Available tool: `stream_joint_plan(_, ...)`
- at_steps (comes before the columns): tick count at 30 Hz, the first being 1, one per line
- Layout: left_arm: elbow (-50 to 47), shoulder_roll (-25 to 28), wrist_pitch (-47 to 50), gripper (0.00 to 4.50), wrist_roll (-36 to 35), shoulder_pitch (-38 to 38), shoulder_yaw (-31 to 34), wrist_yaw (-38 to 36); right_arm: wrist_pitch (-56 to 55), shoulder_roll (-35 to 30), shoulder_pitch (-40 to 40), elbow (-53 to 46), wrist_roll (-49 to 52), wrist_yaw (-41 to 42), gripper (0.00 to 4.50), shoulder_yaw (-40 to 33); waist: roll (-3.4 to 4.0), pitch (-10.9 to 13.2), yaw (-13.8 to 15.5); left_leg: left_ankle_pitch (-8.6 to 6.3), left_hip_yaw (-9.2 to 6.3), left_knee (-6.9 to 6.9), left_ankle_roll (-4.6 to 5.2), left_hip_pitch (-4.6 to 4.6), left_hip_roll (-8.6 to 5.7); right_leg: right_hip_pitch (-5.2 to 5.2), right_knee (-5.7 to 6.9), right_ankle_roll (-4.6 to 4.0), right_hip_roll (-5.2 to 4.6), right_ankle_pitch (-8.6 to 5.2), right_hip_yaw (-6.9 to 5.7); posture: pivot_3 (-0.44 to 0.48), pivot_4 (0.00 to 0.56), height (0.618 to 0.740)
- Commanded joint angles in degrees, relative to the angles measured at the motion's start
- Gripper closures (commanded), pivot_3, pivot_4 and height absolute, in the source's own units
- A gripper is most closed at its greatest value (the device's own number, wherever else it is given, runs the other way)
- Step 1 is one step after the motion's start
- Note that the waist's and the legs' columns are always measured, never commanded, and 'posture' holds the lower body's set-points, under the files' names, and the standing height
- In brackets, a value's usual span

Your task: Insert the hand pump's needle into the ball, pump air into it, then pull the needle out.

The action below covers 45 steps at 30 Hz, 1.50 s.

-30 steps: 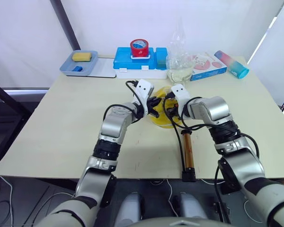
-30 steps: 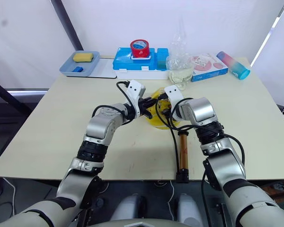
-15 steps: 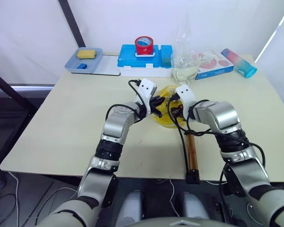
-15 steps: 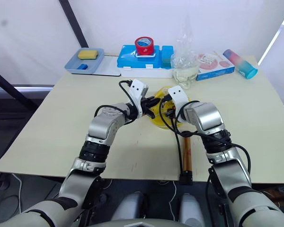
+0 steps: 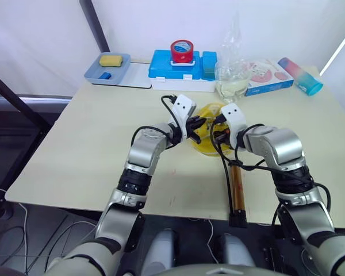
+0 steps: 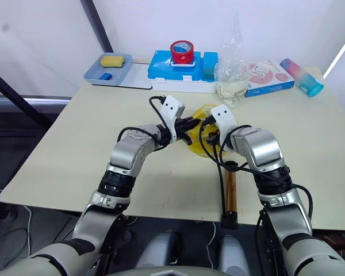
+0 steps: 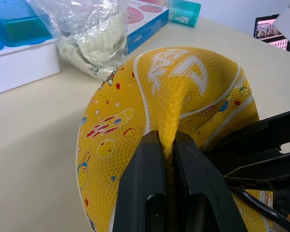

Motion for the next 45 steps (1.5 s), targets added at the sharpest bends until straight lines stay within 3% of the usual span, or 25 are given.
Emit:
stream_joint_plan(1, 2.8, -1.43, 1.5, 4.5, -0.31, 1.05, -4.3, -1.76, -2.04, -0.81, 0.64, -2.93, 1.71, 1.51, 2.76, 0.02, 0.05, 0.03, 0.05, 0.0, -0.04, 0.0, 0.0, -0.02, -0.03, 0.0, 0.0, 0.01, 0.0, -0.01, -0.03, 0.0, 0.15, 0.739)
stream_joint_plan(6, 2.48, -1.34, 1.67, 4.5, -0.24, 1.19, -4.19, -1.73, -4.61, -4.98, 3.29, -6.52, 2.81, 3.64, 0.18, -0.72, 0.1, 0.14, 0.19, 0.01, -0.45, 0.04, 0.0, -0.17, -0.29, 0.11, 0.0, 0.17, 0.01, -0.09, -0.07, 0.0, 0.15, 0.739)
stream_joint_plan(7, 2.28, -1.29, 1.77, 4.5, -0.26, 1.26, -4.17, -1.71, -5.9, -6.01, 4.46, -7.93, 3.57, 4.51, 0.08, -1.84, 0.11, 0.2, 0.24, 0.01, -0.58, 0.07, 0.0, -0.19, -0.38, 0.13, -0.01, 0.22, 0.01, -0.13, -0.07, 0.0, 0.15, 0.739)
stream_joint_plan(14, 2.04, -1.16, 1.96, 4.5, -0.54, 0.93, -4.33, -1.64, -15.95, -13.17, 14.11, -16.5, 10.44, 13.76, 0.08, -9.43, 0.14, 0.48, 0.49, 0.01, -0.75, 0.11, 0.0, -0.27, -0.5, 0.17, -0.03, 0.34, 0.0, -0.2, -0.04, 0.0, 0.15, 0.739)
stream_joint_plan(20, 2.36, -1.1, 1.79, 4.5, -0.67, 0.19, -4.52, -1.9, -29.07, -17.59, 26.55, -17.15, 13.41, 20.67, 0.08, -17.73, -0.04, 0.68, 1.02, 0.01, -0.8, 0.13, 0.0, -0.26, -0.54, 0.3, -0.04, 0.41, 0.0, -0.25, -0.07, 0.0, 0.15, 0.739)
stream_joint_plan(26, 3.05, -1.08, 1.26, 4.5, -0.67, -0.5, -4.93, -2.22, -49.86, -19.17, 34.84, -10.93, 12.72, 27.09, 0.08, -23.94, -0.03, 0.75, 1.15, 0.01, -0.76, 0.17, 0.0, -0.22, -0.52, 0.3, -0.03, 0.54, 0.05, -0.33, -0.03, 0.0, 0.15, 0.739)
stream_joint_plan(34, 3.5, -1.18, 0.7, 4.5, -0.49, -1.32, -5.37, -2.23, -62.42, -26.12, 40.32, 3.53, 17.67, 43.11, 0.08, -31.64, 0.0, 0.85, 1.31, 0.0, -0.75, 0.46, 0.0, -0.19, -0.52, 0.58, -0.04, 0.45, 0.11, -0.27, -0.03, 0.0, 0.15, 0.739)
stream_joint_plan(45, 4.33, -1.06, -0.73, 4.5, -0.13, -2.11, -5.81, -3.03, -74.82, -30.18, 42.22, 15.84, 18.85, 53.48, 0.08, -34.78, 0.04, 0.87, 1.29, 0.0, -0.74, 0.57, 0.0, -0.14, -0.5, 0.73, -0.04, 0.44, 0.23, -0.27, -0.02, 0.0, 0.15, 0.739)
